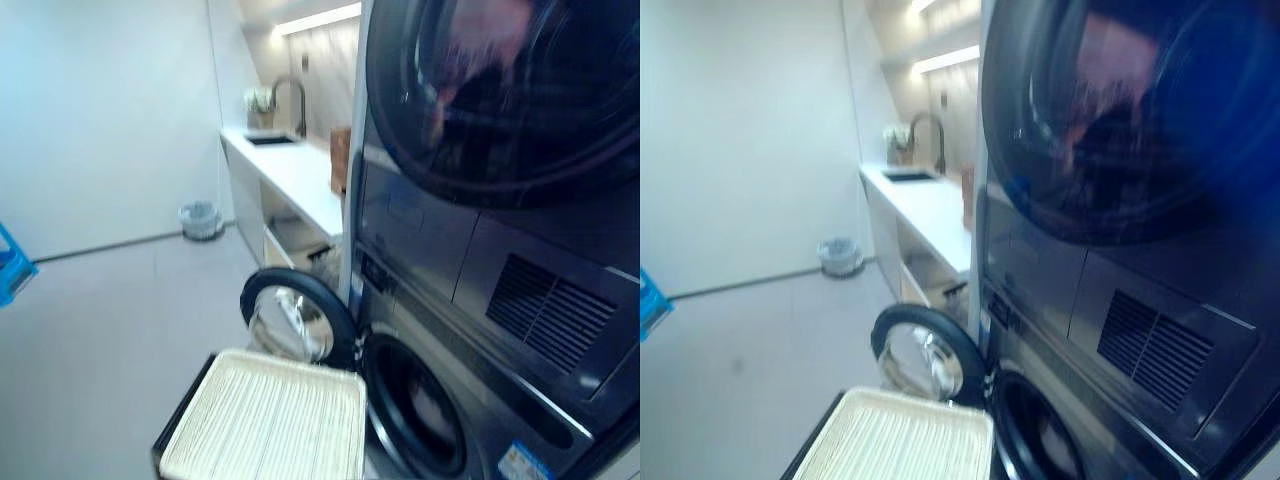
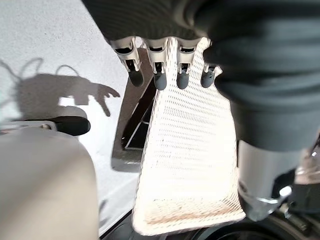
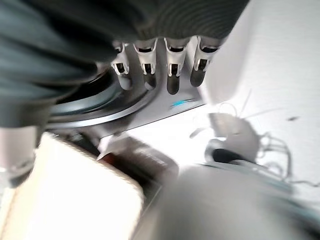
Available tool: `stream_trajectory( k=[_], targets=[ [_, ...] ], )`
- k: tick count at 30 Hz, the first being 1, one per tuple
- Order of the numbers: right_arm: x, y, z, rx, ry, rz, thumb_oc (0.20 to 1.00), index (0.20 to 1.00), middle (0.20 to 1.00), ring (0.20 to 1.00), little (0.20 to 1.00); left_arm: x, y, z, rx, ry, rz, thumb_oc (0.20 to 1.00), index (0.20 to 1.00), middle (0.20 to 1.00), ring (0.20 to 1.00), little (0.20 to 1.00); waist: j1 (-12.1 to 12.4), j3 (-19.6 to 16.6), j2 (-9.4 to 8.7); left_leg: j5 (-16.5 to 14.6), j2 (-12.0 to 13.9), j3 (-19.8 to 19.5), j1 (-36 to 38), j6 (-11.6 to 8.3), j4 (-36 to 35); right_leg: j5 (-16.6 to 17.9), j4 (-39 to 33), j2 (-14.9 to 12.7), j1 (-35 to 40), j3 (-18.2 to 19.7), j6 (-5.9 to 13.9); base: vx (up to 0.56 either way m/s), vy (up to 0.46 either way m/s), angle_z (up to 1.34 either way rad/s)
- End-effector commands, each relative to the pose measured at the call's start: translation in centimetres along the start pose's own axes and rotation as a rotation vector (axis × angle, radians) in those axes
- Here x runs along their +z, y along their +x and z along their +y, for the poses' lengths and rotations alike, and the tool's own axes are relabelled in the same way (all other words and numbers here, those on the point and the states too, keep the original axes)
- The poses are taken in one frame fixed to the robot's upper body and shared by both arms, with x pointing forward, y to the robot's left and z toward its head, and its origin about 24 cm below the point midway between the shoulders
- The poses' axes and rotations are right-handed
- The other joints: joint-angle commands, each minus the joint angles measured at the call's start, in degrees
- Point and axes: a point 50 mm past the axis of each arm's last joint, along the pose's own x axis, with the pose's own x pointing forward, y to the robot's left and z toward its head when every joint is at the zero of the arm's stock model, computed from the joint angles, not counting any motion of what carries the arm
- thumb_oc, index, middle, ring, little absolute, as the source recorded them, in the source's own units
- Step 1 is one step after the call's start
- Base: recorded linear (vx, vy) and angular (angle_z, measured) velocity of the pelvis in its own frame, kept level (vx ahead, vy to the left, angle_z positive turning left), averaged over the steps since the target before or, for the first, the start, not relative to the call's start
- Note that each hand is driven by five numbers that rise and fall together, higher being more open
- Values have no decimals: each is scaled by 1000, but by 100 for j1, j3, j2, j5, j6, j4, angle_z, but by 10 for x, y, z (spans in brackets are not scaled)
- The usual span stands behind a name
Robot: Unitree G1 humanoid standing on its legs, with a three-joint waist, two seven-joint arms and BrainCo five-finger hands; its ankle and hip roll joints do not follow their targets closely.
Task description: Put the clothes into the washing machine.
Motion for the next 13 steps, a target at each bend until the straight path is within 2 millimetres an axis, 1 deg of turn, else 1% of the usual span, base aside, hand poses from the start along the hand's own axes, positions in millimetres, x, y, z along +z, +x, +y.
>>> stream_trajectory(
  k=[1,2,4,7,9,13],
  targets=[
    [33,5,-12,-24,14,-93,1000,1000,1000,1000,1000,31,9,-5,-18,-1,-73,1000,1000,1000,1000,1000,150,726,-48,-289,-355,-216,111,162,147,651,-325,231,-33,61,-30,64,14,1],
    [31,5,-11,-23,16,-87,1000,1000,1000,1000,1000,27,8,-5,-21,-1,-55,1000,1000,1000,1000,1000,123,684,-20,-249,-333,-203,190,168,13,650,-332,246,-13,79,-21,45,13,-1],
    [30,5,-10,-22,14,-84,1000,1000,1000,1000,1000,26,8,-5,-22,-2,-47,1000,1000,1000,1000,1000,112,672,-7,-225,-325,-200,220,170,-57,647,-336,256,-6,91,-17,24,9,-3],
    [26,5,-10,-27,6,-66,1000,1000,1000,1000,1000,26,9,-6,-40,9,-37,1000,1000,1000,1000,1000,74,642,51,-99,-289,-188,321,160,-341,662,-384,292,20,111,0,0,0,0],
    [23,4,-10,-32,-2,-51,1000,1000,1000,1000,1000,26,9,-8,-51,23,-36,1000,1000,1000,1000,1000,59,631,71,-70,-286,-184,358,156,-417,676,-419,295,33,113,11,0,0,0],
    [17,4,-10,-40,-13,-18,1000,1000,1000,1000,1000,27,9,-11,-80,40,-48,1000,1000,1000,1000,1000,52,614,88,-116,-289,-136,375,163,-361,661,-418,256,61,97,19,0,0,0]
  ],
)
